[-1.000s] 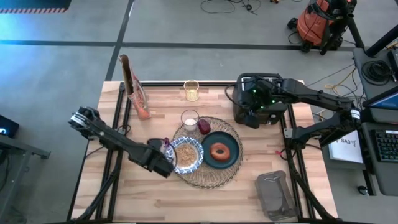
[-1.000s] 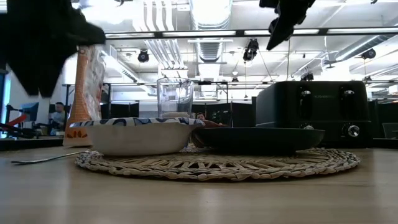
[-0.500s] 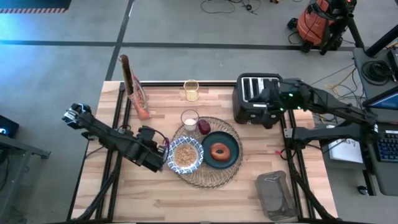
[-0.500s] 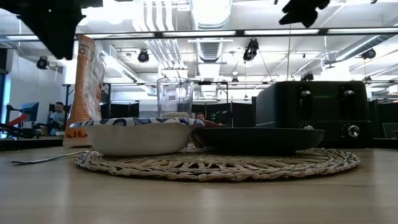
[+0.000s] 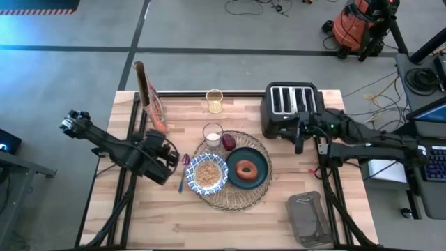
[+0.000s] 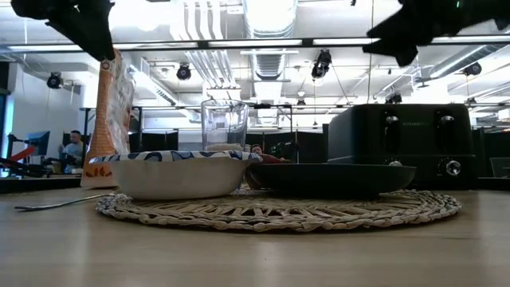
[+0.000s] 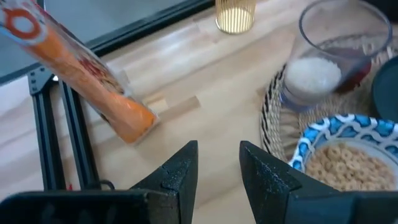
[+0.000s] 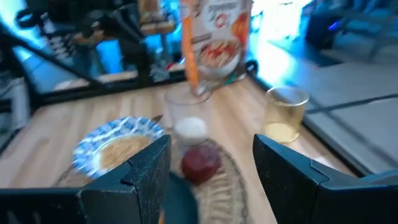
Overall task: Arrange a breakfast setting
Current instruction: Return to Home Position
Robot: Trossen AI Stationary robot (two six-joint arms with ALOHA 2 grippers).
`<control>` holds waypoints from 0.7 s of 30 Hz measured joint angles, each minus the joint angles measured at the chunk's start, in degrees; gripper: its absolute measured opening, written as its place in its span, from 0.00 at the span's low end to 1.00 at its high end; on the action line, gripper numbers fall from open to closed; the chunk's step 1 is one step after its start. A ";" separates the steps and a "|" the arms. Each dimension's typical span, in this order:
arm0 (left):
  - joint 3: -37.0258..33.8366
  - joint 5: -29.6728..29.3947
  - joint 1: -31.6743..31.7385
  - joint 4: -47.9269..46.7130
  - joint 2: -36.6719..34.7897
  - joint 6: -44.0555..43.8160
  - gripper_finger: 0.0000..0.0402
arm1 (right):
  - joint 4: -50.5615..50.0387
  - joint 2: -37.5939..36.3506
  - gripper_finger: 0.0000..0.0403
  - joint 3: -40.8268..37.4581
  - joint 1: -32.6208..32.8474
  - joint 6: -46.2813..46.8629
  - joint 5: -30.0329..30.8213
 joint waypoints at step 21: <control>-4.53 -6.24 0.00 1.42 -6.72 2.13 0.25 | 44.09 0.14 0.53 -30.03 3.40 3.66 16.94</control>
